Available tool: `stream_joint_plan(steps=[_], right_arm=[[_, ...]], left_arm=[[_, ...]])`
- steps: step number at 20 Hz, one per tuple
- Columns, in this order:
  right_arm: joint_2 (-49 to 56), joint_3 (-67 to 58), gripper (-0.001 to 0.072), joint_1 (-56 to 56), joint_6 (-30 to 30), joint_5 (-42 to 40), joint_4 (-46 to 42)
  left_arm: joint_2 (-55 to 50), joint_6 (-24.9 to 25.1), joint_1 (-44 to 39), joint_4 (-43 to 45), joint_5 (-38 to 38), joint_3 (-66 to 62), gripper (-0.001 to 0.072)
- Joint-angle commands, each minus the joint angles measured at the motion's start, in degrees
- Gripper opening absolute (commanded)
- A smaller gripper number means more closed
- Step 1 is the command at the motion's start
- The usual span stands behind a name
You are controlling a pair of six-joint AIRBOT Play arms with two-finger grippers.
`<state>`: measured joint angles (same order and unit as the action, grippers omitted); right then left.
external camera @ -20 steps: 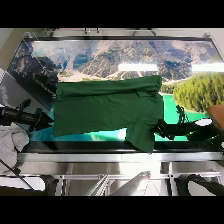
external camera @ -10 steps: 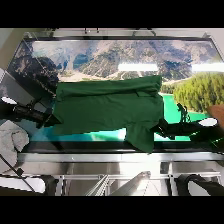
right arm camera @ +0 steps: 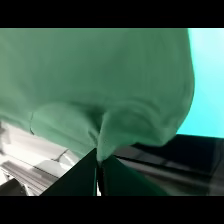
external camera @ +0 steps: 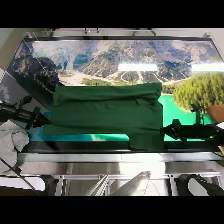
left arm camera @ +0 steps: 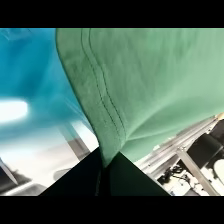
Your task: Fold the shirts.
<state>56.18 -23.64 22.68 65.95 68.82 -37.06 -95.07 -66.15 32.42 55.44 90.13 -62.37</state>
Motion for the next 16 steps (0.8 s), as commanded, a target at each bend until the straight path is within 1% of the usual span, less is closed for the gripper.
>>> stream_joint_plan(steps=[1,3,4,6,9,11,13,15,16], right_arm=[[-3.0,0.0,0.0022,3.4,-0.4,1.3,-0.7],[-3.0,0.0,0.0022,3.3,-1.5,0.7,0.3],[-3.0,0.0,0.0022,3.3,-2.2,0.2,2.4],[-3.0,-0.3,0.0023,3.2,-7.3,-1.1,10.4],[-1.8,-3.0,0.0023,1.1,-11.1,-9.1,18.8],[1.8,-6.9,0.0023,-1.2,-13.7,-13.4,22.1],[7.9,-12.2,0.0023,-4.3,-17.4,-16.5,26.6],[14.6,-18.1,0.0023,-7.4,-20.4,-20.7,29.6],[17.8,-21.1,0.0023,-8.9,-21.0,-22.8,29.8]], left_arm=[[0.0,-0.5,2.6,0.9,1.5,-0.2,0.0018],[0.0,-0.5,2.5,-0.5,1.4,-0.3,0.0018],[0.0,-0.4,2.5,-2.7,1.6,-0.7,0.0018],[0.0,0.4,1.6,-8.5,2.9,-3.0,0.0018],[0.0,0.3,-1.2,-10.4,2.6,-10.4,0.0017],[-0.2,0.2,-4.0,-10.4,-0.5,-15.3,0.0017],[-1.9,0.0,-6.6,-9.9,-3.6,-20.3,0.0017],[-6.0,-1.5,-8.3,-9.9,-4.4,-25.2,0.0018],[-8.8,-2.1,-8.9,-9.9,-4.0,-27.7,0.0017]])
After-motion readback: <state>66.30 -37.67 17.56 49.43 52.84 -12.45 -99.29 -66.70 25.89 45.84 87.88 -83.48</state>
